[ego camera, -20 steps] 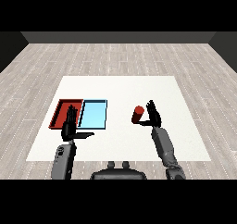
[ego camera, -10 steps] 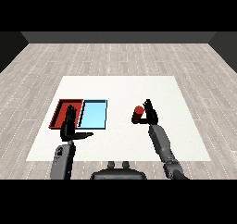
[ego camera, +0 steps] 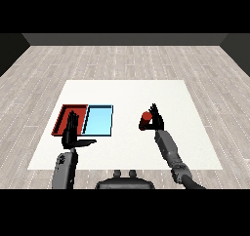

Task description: Pick the red can and put it in the red box

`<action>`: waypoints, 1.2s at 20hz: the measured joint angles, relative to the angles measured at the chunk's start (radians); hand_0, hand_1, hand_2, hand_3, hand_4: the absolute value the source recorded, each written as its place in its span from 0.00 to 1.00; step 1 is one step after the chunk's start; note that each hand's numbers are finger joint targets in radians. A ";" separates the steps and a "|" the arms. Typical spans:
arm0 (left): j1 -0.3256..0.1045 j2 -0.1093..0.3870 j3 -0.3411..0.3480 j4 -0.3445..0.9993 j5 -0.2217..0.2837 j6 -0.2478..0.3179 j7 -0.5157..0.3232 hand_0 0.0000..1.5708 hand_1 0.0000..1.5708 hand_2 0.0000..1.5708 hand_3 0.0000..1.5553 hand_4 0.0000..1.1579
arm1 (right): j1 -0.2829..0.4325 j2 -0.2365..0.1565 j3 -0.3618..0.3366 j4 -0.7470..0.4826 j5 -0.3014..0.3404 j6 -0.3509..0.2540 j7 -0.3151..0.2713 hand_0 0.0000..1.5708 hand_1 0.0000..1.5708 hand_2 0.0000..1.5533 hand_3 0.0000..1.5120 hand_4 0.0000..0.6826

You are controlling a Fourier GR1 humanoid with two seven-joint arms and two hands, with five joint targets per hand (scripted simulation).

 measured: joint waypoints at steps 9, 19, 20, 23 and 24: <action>0.026 -0.013 -0.012 0.002 -0.009 -0.003 -0.031 0.00 0.00 0.00 0.00 0.00 | -0.051 0.003 -0.013 0.110 0.009 -0.007 -0.056 0.00 0.00 0.00 0.00 0.00; 0.009 -0.014 -0.009 0.000 -0.010 0.005 -0.011 0.00 0.00 0.00 0.00 0.00 | -0.091 0.007 -0.012 0.138 0.010 -0.023 -0.038 0.00 0.00 0.00 0.00 0.00; 0.002 -0.007 -0.002 0.006 -0.003 -0.003 -0.009 0.00 0.00 0.00 0.00 0.00 | -0.097 0.001 -0.014 0.141 0.008 -0.018 -0.032 0.00 0.00 0.00 0.00 0.00; 0.004 -0.003 0.002 -0.012 -0.002 0.000 0.006 0.00 0.00 0.00 0.00 0.00 | -0.104 0.012 -0.010 0.138 0.010 -0.032 -0.024 0.00 0.00 0.00 0.00 0.00; 0.006 0.002 0.010 -0.005 0.002 -0.005 -0.003 0.00 0.00 0.00 0.00 0.00 | -0.106 0.015 -0.008 0.140 0.012 -0.034 -0.025 0.00 0.00 0.00 0.00 0.00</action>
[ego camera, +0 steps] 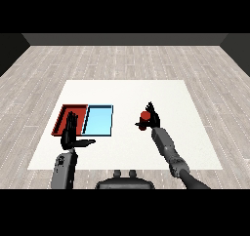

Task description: Pick the red can and put it in the red box

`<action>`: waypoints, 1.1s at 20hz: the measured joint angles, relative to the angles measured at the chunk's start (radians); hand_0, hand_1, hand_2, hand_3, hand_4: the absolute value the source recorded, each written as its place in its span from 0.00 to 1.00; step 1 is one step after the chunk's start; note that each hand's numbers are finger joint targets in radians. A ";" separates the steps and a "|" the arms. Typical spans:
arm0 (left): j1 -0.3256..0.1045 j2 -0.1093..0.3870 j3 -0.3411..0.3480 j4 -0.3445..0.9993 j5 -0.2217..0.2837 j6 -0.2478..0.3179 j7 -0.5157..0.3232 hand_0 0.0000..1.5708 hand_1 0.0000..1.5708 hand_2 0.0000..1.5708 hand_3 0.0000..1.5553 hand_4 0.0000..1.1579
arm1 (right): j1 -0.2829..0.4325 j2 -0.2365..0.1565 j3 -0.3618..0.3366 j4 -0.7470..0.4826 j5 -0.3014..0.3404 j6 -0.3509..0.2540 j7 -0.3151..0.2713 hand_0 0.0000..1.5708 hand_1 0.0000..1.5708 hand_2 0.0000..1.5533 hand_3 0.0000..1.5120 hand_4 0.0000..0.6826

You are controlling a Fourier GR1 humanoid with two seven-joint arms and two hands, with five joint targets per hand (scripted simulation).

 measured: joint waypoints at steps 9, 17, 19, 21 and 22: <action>0.028 -0.007 -0.012 -0.034 -0.008 0.001 0.004 0.00 0.00 0.00 0.00 0.00 | -0.037 -0.013 -0.011 0.063 0.019 -0.075 -0.001 0.95 0.95 0.95 0.95 0.98; 0.014 -0.018 -0.023 0.002 -0.037 0.018 -0.024 0.00 0.00 0.00 0.00 0.00 | -0.041 0.004 0.030 0.005 0.063 -0.163 0.029 0.93 0.93 0.93 0.94 0.95; 0.016 -0.014 -0.023 -0.015 -0.031 0.013 -0.008 0.00 0.00 0.00 0.00 0.00 | -0.041 -0.003 0.034 0.004 0.074 -0.166 0.015 0.94 0.94 0.94 0.94 0.96; 0.006 -0.026 -0.038 -0.009 -0.043 0.023 -0.005 0.00 0.00 0.00 0.00 0.00 | -0.023 -0.012 0.044 -0.043 0.078 -0.167 0.031 0.93 0.93 0.93 0.93 0.97; -0.010 -0.024 -0.034 0.012 -0.041 0.020 -0.009 0.00 0.00 0.00 0.00 0.00 | -0.008 -0.007 0.049 -0.061 0.080 -0.169 0.023 0.93 0.93 0.93 0.93 0.96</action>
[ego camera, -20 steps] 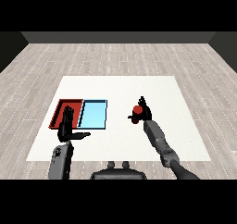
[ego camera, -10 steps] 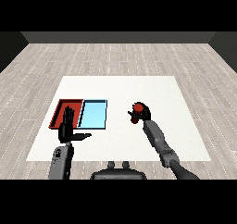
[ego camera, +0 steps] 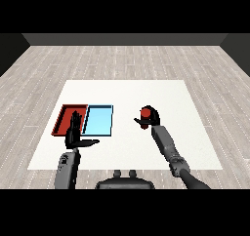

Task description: Pick the red can and put it in the red box

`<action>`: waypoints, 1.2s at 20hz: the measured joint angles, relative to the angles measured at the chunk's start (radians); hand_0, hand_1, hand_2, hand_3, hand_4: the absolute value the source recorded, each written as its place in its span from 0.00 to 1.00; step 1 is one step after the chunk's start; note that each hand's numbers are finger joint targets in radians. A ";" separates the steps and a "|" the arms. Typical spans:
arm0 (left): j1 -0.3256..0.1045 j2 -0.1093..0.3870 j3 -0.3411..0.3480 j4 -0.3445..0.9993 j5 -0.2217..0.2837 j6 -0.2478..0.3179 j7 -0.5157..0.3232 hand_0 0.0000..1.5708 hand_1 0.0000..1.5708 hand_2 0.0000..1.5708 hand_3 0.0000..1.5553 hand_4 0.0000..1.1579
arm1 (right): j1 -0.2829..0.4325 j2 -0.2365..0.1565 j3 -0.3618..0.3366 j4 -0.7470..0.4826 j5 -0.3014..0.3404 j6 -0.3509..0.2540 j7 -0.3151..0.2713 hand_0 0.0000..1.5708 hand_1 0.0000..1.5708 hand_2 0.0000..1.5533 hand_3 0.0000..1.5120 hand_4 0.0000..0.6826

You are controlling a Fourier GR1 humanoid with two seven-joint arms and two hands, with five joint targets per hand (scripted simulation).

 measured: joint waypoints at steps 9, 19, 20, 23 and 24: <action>-0.014 -0.013 -0.061 -0.001 -0.047 0.003 0.037 0.00 0.00 0.00 0.00 0.00 | 0.089 0.005 0.055 -0.285 -0.005 -0.011 0.103 0.91 0.91 0.93 0.93 0.95; -0.139 -0.036 -0.241 0.074 -0.018 0.089 0.139 0.00 0.00 0.00 0.00 0.00 | 0.190 0.035 0.177 -0.522 -0.041 -0.107 0.183 0.90 0.90 0.93 0.94 0.96; -0.143 -0.037 -0.261 0.077 -0.015 0.103 0.140 0.00 0.00 0.00 0.00 0.00 | 0.206 0.036 0.210 -0.544 -0.051 -0.133 0.185 0.90 0.90 0.93 0.94 0.96; -0.146 -0.038 -0.303 0.082 -0.008 0.134 0.138 0.00 0.00 0.00 0.00 0.00 | 0.260 0.034 0.269 -0.637 -0.064 -0.160 0.213 0.91 0.91 0.93 0.94 0.96; -0.145 -0.038 -0.321 0.077 -0.007 0.147 0.143 0.00 0.00 0.00 0.00 0.00 | 0.253 0.035 0.284 -0.624 -0.075 -0.175 0.197 0.91 0.91 0.93 0.94 0.97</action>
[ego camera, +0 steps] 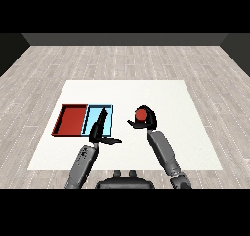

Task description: Pick the red can and put it in the red box

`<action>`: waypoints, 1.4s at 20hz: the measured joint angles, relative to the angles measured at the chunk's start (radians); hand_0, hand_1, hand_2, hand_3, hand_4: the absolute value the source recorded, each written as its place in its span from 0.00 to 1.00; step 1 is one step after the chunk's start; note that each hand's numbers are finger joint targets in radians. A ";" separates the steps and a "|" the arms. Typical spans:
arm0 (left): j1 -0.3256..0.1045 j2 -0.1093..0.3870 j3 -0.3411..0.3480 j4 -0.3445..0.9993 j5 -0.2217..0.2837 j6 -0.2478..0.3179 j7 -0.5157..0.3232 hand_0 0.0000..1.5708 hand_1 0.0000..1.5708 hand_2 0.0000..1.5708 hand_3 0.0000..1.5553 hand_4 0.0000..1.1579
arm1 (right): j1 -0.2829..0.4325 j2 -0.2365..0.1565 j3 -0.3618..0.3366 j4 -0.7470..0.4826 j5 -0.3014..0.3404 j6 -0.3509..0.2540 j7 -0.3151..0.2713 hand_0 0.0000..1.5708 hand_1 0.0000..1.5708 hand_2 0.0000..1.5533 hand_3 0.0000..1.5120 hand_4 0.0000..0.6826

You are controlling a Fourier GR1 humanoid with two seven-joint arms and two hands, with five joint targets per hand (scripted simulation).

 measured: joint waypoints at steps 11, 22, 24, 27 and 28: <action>-0.084 -0.001 -0.159 0.051 0.046 0.122 0.025 0.00 0.00 0.00 0.00 0.00 | 0.032 0.005 0.165 -0.127 -0.024 -0.092 0.017 0.88 0.88 0.91 0.92 0.90; -0.157 -0.001 -0.194 0.148 0.060 0.172 0.039 0.00 0.00 0.00 0.00 0.00 | 0.016 0.004 0.257 -0.208 -0.047 -0.140 0.068 0.91 0.91 0.93 0.93 0.88; -0.191 -0.001 -0.182 0.168 0.063 0.173 0.053 0.00 0.00 0.00 0.00 0.00 | 0.012 0.005 0.268 -0.194 -0.050 -0.143 0.052 0.91 0.91 0.92 0.92 0.88; -0.227 -0.001 -0.205 0.210 0.090 0.197 0.036 0.00 0.00 0.00 0.00 0.00 | -0.006 0.005 0.282 -0.174 -0.064 -0.152 0.034 0.92 0.92 0.92 0.91 0.90; -0.237 -0.001 -0.194 0.215 0.091 0.186 0.044 0.00 0.00 0.00 0.00 0.00 | -0.017 0.005 0.295 -0.169 -0.076 -0.166 0.027 0.92 0.92 0.92 0.91 0.89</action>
